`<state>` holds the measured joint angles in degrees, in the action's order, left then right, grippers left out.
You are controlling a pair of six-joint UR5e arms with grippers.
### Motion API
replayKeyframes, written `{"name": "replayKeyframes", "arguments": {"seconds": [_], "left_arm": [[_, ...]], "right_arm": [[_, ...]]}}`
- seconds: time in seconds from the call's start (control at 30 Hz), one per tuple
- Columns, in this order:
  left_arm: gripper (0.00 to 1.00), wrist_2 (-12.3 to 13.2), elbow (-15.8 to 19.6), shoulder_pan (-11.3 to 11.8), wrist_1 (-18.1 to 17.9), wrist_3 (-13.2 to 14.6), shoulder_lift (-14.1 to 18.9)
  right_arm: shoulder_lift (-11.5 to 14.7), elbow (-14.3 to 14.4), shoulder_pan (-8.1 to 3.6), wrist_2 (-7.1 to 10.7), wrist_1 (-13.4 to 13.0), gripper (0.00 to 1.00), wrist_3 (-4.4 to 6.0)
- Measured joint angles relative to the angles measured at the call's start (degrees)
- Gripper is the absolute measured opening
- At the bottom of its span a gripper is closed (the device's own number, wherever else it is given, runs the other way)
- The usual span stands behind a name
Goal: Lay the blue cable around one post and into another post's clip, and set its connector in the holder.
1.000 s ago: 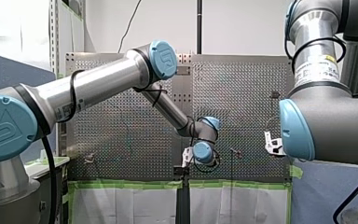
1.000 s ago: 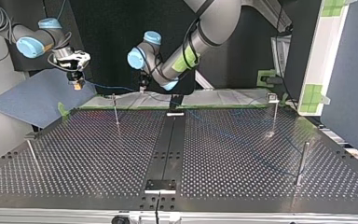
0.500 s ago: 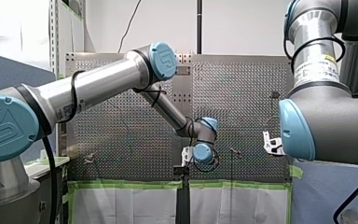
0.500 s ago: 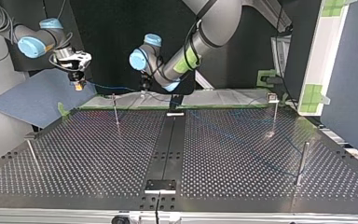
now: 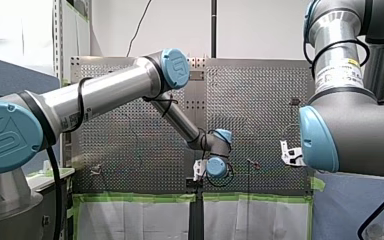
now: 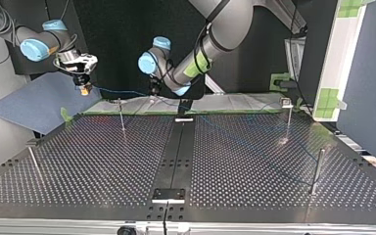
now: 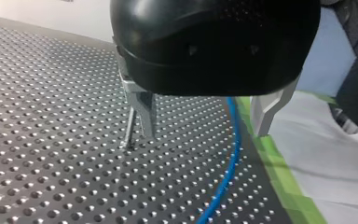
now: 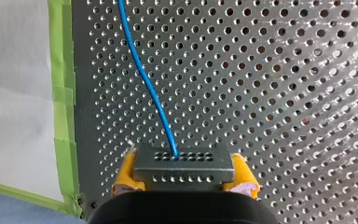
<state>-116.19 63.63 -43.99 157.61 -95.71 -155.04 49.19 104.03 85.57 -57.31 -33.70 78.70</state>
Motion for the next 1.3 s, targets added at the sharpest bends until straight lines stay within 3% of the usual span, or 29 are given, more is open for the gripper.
{"name": "replayKeyframes", "arguments": {"seconds": [0.57,0.63,0.77,0.83,0.87,0.93,1.3], "left_arm": [[1.0,0.1,0.1,0.0,-2.1,0.3,0.0],[0.88,0.1,0.1,-0.1,-2.5,0.3,0.0],[0.78,0.1,0.1,-0.3,-2.9,0.6,0.0],[0.64,0.0,0.1,-0.4,-3.3,1.1,0.0],[0.64,0.0,0.1,-0.4,-3.5,1.2,0.0],[0.53,-0.1,0.2,-0.4,-3.9,1.5,0.0],[0.56,-0.5,0.6,0.2,-4.6,1.4,0.0]], "right_arm": [[0.0,0.0,0.13,0.04,-0.4,0.0,0.27],[0.0,0.0,0.12,0.03,-0.5,0.0,0.29],[0.0,0.0,0.11,0.01,-0.5,0.0,0.42],[0.0,0.0,0.11,0.0,-0.5,0.0,0.46],[0.0,0.0,0.11,0.0,-0.6,0.0,0.48],[0.0,0.0,0.13,0.0,-0.6,0.0,0.49],[0.0,0.0,0.16,0.0,-0.5,0.0,0.51]]}}
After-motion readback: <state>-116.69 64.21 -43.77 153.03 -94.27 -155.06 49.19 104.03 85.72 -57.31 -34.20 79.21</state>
